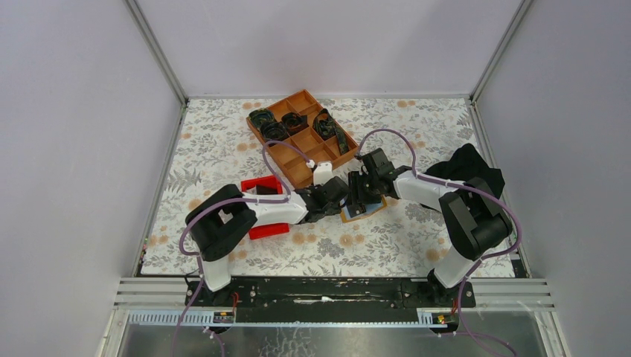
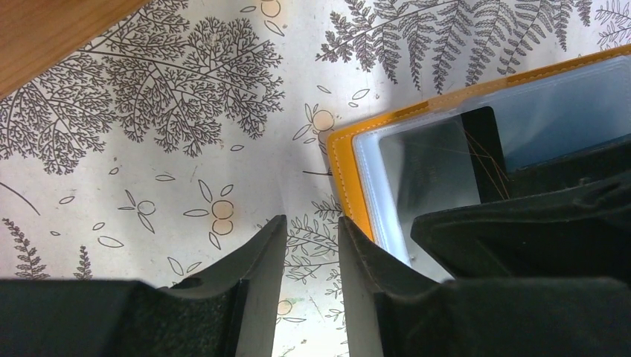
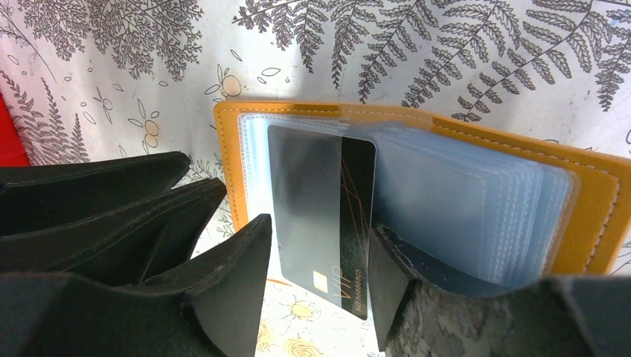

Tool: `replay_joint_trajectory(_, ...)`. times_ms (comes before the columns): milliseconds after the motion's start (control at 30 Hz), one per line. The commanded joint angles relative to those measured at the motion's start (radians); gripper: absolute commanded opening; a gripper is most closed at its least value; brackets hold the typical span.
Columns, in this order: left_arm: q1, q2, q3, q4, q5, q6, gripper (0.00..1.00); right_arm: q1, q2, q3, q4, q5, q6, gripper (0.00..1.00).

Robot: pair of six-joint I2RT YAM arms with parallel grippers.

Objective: Put the credit cards into the card holder
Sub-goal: Insert the credit card into the card holder.

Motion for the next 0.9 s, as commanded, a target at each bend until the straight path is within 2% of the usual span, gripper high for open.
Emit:
replay_joint_trajectory(0, -0.021, 0.079, -0.076, -0.153, 0.108, -0.001, 0.39, 0.024, -0.002, -0.025, -0.060, 0.013, 0.000, 0.56)
replay_joint_trajectory(533, -0.075, 0.132, 0.003, -0.231, 0.120, 0.040, 0.34, 0.038, -0.007, -0.025, -0.060, 0.005, 0.015, 0.57)
replay_joint_trajectory(700, -0.091, 0.151, 0.024, -0.237, 0.123, 0.039, 0.34, 0.068, 0.001, -0.025, -0.058, 0.004, 0.027, 0.62)
replay_joint_trajectory(867, -0.093, 0.141, 0.017, -0.236, 0.114, 0.026, 0.34, 0.100, 0.004, -0.028, -0.056, 0.012, 0.042, 0.63)
